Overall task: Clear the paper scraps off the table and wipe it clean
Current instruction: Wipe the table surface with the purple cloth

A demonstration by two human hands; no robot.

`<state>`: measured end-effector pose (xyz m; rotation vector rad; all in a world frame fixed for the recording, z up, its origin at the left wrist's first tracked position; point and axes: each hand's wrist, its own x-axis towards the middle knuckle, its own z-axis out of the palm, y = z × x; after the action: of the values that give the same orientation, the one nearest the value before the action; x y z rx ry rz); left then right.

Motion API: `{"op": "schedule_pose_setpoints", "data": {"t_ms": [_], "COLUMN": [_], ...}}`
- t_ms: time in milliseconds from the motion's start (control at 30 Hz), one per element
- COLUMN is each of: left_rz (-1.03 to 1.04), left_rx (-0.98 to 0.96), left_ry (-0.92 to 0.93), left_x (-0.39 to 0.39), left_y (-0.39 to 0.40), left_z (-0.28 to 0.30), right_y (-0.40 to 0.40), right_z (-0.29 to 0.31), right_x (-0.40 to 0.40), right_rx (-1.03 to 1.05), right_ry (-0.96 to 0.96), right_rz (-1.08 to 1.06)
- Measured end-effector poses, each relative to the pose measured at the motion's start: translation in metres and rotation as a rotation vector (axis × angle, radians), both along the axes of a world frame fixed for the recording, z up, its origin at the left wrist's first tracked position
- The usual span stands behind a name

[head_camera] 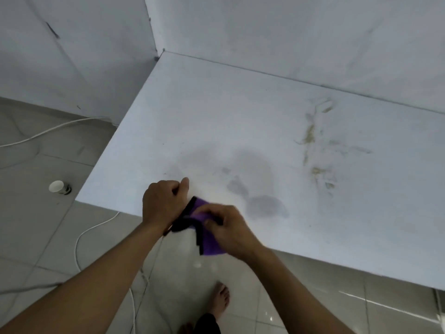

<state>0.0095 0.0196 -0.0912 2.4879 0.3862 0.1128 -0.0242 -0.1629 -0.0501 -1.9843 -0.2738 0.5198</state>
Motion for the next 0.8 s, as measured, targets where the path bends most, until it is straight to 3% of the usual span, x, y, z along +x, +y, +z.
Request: {"op": "schedule_pose_setpoints", "data": {"t_ms": [67,167,267,367,433,567,700,800], "left_rz": [-0.021,-0.145,-0.385,-0.567,-0.643,-0.679,-0.665,-0.620], "left_rx": [-0.001,-0.032,0.032,0.142,0.202,0.199,0.225,0.280], "left_ry": [-0.052,-0.141,-0.205,-0.178,-0.152,-0.147,-0.153,-0.181], "left_x": [-0.003,-0.003,-0.002,-0.003,-0.003,0.006,0.017,0.027], "left_y": [-0.006,-0.027,-0.056,-0.085,-0.102,-0.125,-0.132,-0.143], "left_z": [-0.002,-0.002,-0.008,-0.021,-0.027,-0.030,-0.037,-0.034], "right_y": [-0.022,-0.047,-0.069,-0.091,-0.102,-0.136,-0.184,-0.177], "right_z": [0.005,0.001,-0.023,-0.056,-0.065,-0.069,-0.075,-0.074], "right_x": [0.005,0.005,-0.012,-0.032,-0.034,-0.024,-0.026,-0.037], "right_rx": [0.059,-0.036,-0.224,-0.618,-0.695,-0.768,-0.892,-0.959], "right_ry": [-0.086,-0.223,-0.236,-0.327,-0.362,-0.358,-0.227,-0.206], "right_rz": [-0.220,-0.407,-0.242,0.024,0.025,-0.144,-0.426,-0.477]}}
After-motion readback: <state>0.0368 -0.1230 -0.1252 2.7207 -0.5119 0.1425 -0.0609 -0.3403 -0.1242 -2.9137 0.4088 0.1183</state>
